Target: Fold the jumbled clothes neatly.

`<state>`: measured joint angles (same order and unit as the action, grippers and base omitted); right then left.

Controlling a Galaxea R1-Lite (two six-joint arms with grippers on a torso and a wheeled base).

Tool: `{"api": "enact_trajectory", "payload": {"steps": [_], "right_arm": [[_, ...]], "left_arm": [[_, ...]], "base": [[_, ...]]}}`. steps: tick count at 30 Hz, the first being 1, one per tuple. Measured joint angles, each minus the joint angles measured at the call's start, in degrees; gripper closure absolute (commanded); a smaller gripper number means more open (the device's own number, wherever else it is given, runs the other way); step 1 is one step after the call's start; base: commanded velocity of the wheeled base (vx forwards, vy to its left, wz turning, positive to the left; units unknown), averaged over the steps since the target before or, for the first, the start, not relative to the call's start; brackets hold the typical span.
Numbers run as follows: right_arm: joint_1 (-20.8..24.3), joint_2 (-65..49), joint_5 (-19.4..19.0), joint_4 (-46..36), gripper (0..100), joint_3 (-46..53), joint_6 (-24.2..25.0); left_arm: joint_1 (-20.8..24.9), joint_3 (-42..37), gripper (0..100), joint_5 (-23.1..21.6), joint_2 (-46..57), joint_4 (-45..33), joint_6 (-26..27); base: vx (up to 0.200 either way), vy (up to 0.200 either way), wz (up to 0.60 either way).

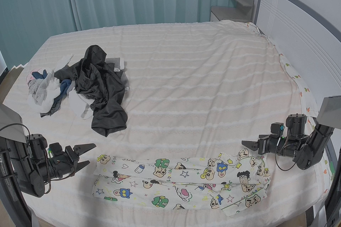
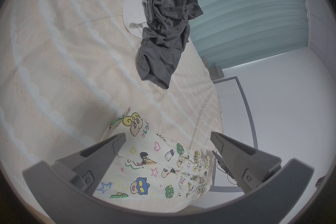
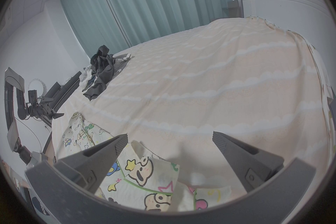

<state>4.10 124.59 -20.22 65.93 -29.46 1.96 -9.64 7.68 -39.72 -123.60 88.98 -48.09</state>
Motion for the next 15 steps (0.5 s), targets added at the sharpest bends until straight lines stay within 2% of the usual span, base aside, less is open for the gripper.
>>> {"api": "enact_trajectory", "payload": {"steps": [7,15], "right_arm": [[0.0,-0.3,0.0,0.0,0,0.1,0.0],[0.0,-0.4,0.0,0.0,0,0.0,0.0]], "left_arm": [[0.0,0.0,0,0.0,0.0,0.0,0.0],[0.0,0.0,0,0.0,0.0,0.0,0.0]], "base": [[-0.200,0.000,0.00],[0.000,0.000,0.00]]}}
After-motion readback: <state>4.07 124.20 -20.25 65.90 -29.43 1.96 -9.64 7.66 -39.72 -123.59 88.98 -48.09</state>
